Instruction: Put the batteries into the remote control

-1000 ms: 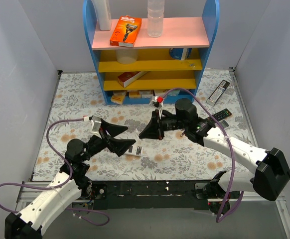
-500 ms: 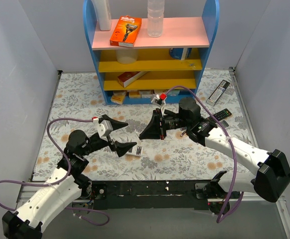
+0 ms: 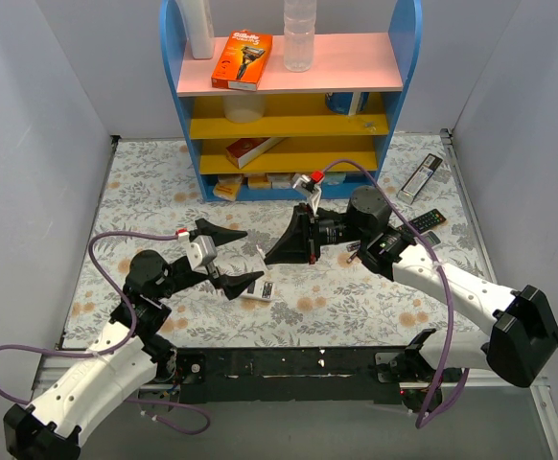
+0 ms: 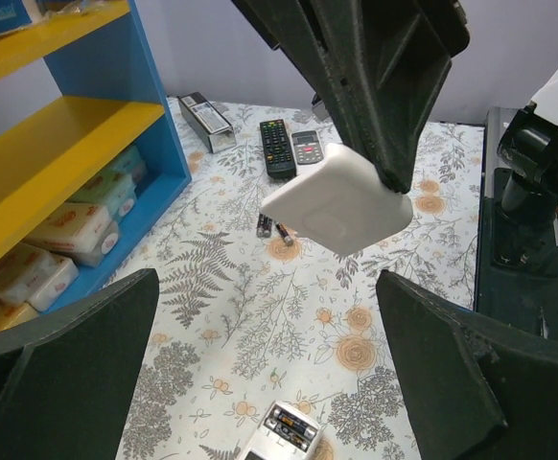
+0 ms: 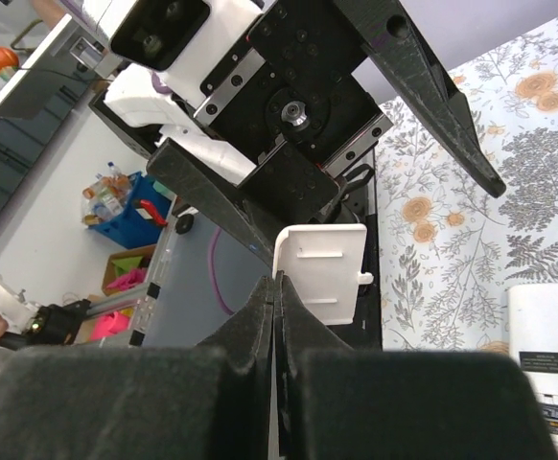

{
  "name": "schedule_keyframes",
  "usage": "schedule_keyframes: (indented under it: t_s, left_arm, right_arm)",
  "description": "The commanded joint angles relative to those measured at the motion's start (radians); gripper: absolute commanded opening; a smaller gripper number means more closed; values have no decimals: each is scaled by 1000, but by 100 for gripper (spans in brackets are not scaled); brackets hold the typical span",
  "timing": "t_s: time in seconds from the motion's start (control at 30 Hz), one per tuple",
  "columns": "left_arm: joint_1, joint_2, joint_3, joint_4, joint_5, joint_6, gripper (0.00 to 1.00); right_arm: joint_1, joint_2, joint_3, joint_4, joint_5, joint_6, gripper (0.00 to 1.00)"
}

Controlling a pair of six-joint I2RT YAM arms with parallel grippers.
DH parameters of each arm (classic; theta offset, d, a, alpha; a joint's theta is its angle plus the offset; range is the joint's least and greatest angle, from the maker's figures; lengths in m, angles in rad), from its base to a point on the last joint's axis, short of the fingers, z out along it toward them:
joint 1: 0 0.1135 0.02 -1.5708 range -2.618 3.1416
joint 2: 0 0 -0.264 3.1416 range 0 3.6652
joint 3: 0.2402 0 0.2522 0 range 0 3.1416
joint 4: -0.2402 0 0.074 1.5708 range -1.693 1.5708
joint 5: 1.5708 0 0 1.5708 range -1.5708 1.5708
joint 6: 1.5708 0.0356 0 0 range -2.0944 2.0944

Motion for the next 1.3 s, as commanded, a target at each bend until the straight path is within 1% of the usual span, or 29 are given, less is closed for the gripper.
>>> schedule_keyframes:
  t_s: [0.0,0.17,0.37,0.7,0.87,0.97,1.17,1.27]
  left_arm:
    - [-18,-3,26,34,-11,36,98]
    - [-28,17,26,95,-28,35,98]
    - [-44,52,38,115,-14,50,98]
    - [-64,63,35,115,-32,100,91]
    - [-67,69,34,115,-44,119,84]
    - [-69,76,35,118,-49,125,82]
    - [-75,84,35,125,-47,137,76]
    - [-77,86,29,126,-47,139,69]
  right_arm:
    - [-6,21,-3,120,-21,93,1]
    - [-6,45,-11,167,-24,149,1]
    - [-6,73,-15,216,-7,211,1]
    - [-9,105,-25,265,3,284,1]
    - [-13,119,-26,274,3,309,1]
    - [-13,131,-26,276,2,320,1]
    - [-16,147,-28,301,3,350,1]
    - [-19,148,-29,313,5,361,1]
